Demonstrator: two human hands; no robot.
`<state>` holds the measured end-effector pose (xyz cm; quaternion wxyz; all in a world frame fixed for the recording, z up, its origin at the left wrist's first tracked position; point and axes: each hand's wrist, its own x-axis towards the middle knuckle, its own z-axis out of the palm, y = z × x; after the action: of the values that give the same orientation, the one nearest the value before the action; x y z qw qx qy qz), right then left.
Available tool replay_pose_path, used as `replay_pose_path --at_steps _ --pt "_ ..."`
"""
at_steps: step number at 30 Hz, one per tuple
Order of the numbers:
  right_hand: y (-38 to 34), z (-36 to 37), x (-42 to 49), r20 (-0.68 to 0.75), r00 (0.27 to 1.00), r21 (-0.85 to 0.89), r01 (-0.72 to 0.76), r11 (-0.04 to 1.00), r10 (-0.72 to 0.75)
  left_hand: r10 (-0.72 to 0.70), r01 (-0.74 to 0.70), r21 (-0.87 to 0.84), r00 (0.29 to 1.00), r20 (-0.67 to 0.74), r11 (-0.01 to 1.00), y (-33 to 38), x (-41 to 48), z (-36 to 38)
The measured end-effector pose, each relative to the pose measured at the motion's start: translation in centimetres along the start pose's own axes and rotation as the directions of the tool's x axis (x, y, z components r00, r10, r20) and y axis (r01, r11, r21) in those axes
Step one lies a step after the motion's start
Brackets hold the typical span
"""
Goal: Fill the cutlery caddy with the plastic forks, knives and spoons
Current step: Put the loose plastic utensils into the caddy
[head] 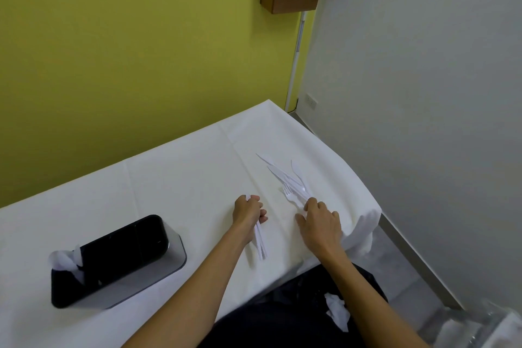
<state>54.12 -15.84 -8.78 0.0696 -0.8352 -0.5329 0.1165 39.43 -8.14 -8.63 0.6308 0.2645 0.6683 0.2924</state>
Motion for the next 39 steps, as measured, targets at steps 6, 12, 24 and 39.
replay_pose_path --at_steps 6,12,24,39 --pt "-0.4 0.0 -0.6 0.031 0.996 0.164 -0.09 0.982 0.086 0.014 -0.019 0.048 0.996 0.084 0.999 -0.3 -0.1 0.4" --pt "-0.3 0.3 -0.6 0.176 0.984 0.28 -0.055 0.958 0.005 0.051 -0.061 0.154 0.996 0.067 0.986 -0.6 0.0 0.4" --pt "-3.1 -2.2 -0.6 0.163 0.973 0.53 0.056 0.846 -0.166 0.266 -0.243 0.251 0.962 -0.058 0.937 0.6 -1.0 -0.1" --pt "-2.8 2.0 -1.1 0.248 0.954 0.037 0.166 0.985 -0.17 0.337 -0.31 0.17 0.927 -0.166 0.935 0.8 -1.2 -2.4"
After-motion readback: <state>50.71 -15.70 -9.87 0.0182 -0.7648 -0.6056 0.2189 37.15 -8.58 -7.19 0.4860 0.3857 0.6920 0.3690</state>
